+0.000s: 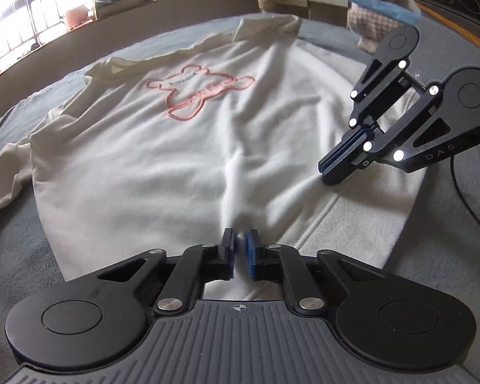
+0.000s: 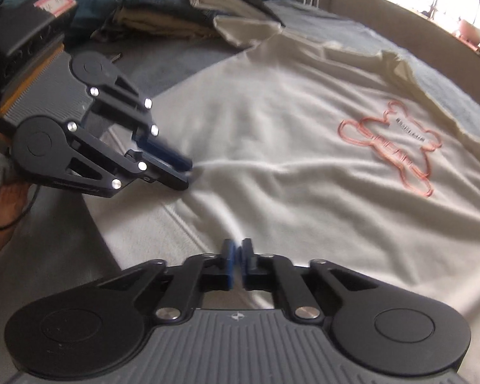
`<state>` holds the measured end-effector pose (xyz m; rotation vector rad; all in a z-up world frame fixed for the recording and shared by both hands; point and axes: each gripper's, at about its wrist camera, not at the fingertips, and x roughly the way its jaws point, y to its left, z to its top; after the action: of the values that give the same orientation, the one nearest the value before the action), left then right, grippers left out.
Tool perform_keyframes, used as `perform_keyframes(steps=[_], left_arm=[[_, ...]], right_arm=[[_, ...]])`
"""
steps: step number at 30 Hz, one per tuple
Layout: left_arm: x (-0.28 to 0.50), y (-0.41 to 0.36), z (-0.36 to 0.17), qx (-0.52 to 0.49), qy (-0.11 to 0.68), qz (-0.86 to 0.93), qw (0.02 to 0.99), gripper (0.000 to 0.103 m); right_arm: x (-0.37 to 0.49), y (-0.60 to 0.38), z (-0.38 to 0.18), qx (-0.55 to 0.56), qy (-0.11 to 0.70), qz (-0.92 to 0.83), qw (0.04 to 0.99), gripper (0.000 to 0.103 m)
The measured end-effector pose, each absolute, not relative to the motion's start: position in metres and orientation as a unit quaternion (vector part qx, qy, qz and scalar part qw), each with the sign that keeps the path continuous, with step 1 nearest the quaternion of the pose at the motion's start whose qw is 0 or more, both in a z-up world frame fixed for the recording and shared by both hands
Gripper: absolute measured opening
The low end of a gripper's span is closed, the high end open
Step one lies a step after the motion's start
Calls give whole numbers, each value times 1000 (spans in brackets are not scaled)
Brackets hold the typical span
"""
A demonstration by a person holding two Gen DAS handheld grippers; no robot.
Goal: Fold clothes
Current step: 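Grasp the hem with the left gripper while the right gripper grasps the hem beside it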
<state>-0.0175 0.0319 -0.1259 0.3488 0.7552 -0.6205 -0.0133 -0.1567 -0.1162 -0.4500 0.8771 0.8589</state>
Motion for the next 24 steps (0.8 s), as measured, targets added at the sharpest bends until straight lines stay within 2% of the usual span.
perform_keyframes(steps=[10, 18, 21, 23, 24], left_arm=[[1, 46, -109, 149, 339, -278, 886, 0], [8, 67, -114, 117, 372, -245, 887, 1], [3, 89, -105, 87, 390, -229, 888, 5], [-5, 108, -98, 58, 407, -223, 884, 13], [-11, 118, -95, 42, 414, -218, 883, 23]], right_arm=[[1, -165, -99, -179, 398, 389, 811, 1], [15, -161, -126, -183, 408, 362, 818, 1], [15, -163, -132, -176, 413, 356, 820, 1], [16, -165, -132, -168, 414, 355, 821, 2], [16, -167, -132, -164, 415, 354, 822, 2]])
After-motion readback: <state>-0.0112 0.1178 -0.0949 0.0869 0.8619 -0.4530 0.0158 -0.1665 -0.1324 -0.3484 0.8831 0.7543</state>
